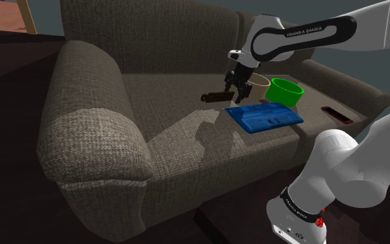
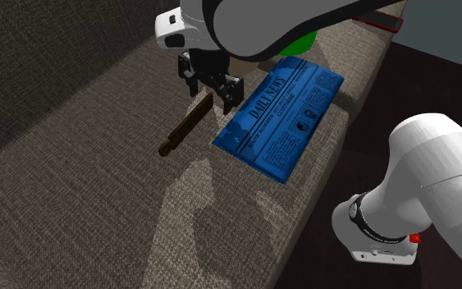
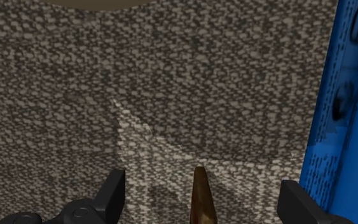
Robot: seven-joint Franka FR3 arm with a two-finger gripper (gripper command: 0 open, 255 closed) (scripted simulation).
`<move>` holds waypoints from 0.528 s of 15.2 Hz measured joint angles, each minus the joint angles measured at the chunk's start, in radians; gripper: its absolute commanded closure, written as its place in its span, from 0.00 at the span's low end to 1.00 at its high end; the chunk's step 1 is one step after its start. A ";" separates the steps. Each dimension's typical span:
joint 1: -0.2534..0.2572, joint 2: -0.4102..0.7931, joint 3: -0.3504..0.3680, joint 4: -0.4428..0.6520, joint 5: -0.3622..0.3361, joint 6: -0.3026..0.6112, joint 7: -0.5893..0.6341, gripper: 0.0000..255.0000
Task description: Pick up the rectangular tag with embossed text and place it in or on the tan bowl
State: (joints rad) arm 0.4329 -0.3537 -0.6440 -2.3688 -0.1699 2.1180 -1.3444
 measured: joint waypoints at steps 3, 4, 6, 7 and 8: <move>0.000 0.001 -0.001 -0.001 0.000 0.003 0.000 0.00; 0.000 0.001 -0.001 -0.002 0.001 0.003 0.000 0.00; 0.000 0.001 -0.001 -0.002 0.001 0.003 0.000 1.00; 0.000 0.001 -0.001 -0.002 0.001 0.003 0.000 1.00; 0.000 0.001 -0.001 -0.002 0.001 0.003 0.000 1.00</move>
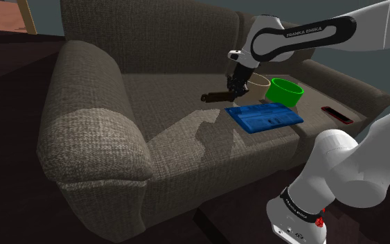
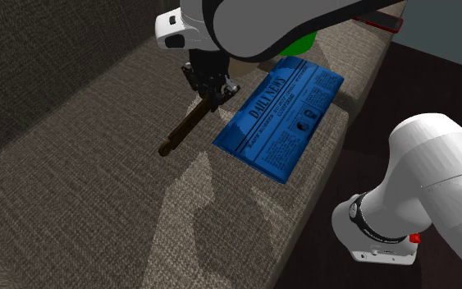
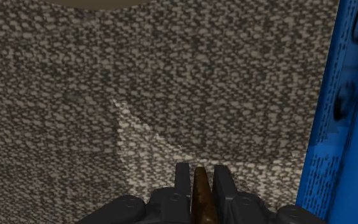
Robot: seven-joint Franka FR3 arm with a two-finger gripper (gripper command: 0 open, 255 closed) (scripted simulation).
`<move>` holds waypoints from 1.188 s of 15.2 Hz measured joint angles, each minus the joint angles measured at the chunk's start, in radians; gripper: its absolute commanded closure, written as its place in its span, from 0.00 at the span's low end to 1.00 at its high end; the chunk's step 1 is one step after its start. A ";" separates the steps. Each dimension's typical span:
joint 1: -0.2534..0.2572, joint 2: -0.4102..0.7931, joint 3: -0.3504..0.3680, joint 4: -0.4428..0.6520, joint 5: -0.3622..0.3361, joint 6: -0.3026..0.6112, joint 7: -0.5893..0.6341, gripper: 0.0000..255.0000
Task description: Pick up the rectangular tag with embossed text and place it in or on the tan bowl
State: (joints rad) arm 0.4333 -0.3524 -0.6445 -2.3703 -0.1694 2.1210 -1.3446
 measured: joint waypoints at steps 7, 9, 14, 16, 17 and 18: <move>0.000 0.000 0.000 0.000 0.000 0.000 0.000 1.00; 0.000 -0.006 0.004 0.014 -0.001 -0.019 0.002 1.00; -0.002 -0.029 0.020 0.058 -0.005 -0.084 0.012 1.00; -0.005 -0.043 0.029 0.074 -0.008 -0.114 0.017 1.00; -0.005 -0.045 0.031 0.087 -0.008 -0.128 0.016 1.00; -0.005 -0.049 0.034 0.100 -0.008 -0.145 0.017 1.00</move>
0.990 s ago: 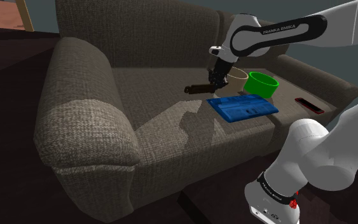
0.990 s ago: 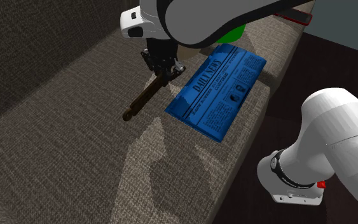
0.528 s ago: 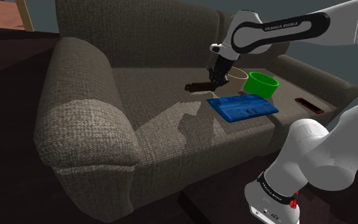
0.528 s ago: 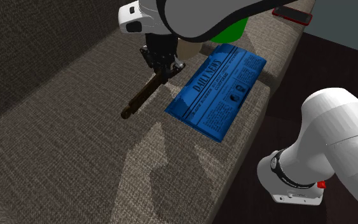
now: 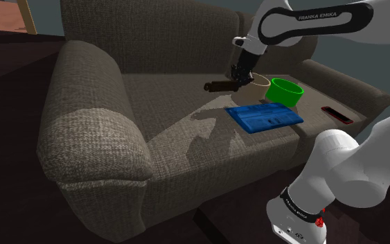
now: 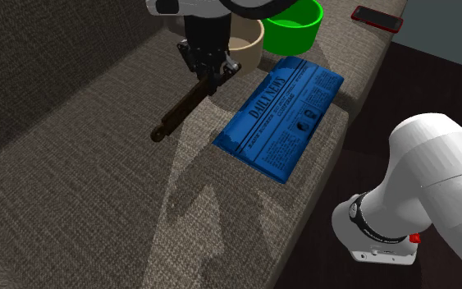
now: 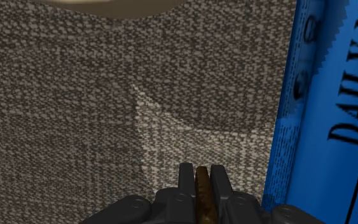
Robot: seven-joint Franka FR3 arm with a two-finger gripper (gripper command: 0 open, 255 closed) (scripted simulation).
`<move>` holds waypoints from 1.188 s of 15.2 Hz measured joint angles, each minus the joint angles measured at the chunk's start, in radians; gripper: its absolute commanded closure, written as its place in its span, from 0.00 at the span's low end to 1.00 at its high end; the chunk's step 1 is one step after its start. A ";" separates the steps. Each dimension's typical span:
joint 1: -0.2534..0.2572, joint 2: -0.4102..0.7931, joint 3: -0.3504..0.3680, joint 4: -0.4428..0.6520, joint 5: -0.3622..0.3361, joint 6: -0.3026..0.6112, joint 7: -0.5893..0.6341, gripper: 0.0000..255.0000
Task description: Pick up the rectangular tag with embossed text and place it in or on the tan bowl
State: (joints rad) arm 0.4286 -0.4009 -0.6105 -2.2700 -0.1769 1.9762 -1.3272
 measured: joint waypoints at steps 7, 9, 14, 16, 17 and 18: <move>0.004 -0.009 0.017 0.083 0.005 -0.092 0.004 1.00; 0.004 -0.014 0.021 0.104 0.006 -0.118 0.005 1.00; 0.008 -0.014 0.032 0.173 0.012 -0.187 0.006 1.00; 0.010 -0.014 0.037 0.201 0.014 -0.215 0.008 1.00; 0.010 -0.013 0.037 0.214 0.015 -0.227 0.006 1.00; 0.011 -0.013 0.040 0.227 0.017 -0.240 0.008 1.00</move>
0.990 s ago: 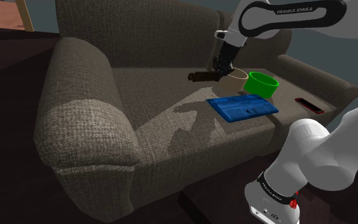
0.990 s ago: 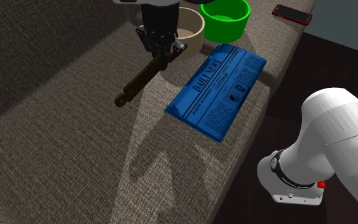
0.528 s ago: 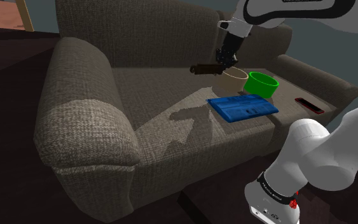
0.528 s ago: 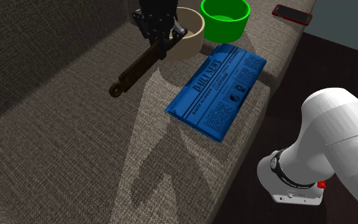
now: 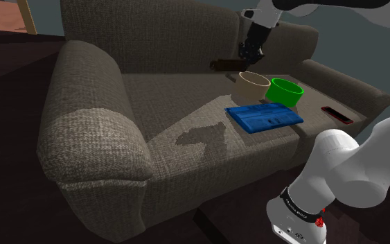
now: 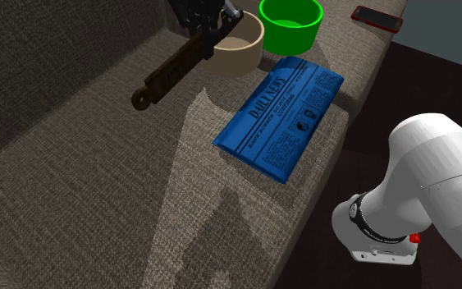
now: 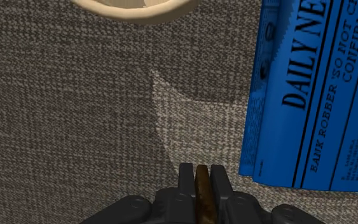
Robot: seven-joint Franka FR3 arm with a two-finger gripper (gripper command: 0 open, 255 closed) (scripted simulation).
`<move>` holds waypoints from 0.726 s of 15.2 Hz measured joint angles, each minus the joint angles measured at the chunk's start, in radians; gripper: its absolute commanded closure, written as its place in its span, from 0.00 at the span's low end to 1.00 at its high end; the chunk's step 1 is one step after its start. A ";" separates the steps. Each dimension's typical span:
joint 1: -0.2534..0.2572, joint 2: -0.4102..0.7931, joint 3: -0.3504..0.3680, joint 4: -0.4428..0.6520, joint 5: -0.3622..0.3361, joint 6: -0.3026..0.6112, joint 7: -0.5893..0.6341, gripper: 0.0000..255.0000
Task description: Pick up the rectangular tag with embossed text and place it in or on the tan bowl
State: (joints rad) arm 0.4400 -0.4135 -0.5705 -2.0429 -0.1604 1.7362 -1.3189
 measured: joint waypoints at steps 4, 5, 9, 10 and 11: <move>-0.008 0.017 -0.037 0.049 0.000 -0.029 -0.051 1.00; -0.013 0.022 -0.056 0.057 -0.002 -0.030 -0.074 1.00; -0.031 0.063 -0.147 0.101 0.000 -0.028 -0.187 1.00; -0.033 0.083 -0.176 0.129 0.007 -0.036 -0.221 1.00; -0.038 0.086 -0.193 0.135 0.005 -0.038 -0.246 1.00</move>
State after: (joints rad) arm 0.4020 -0.3277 -0.7638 -1.9084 -0.1550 1.6985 -1.5645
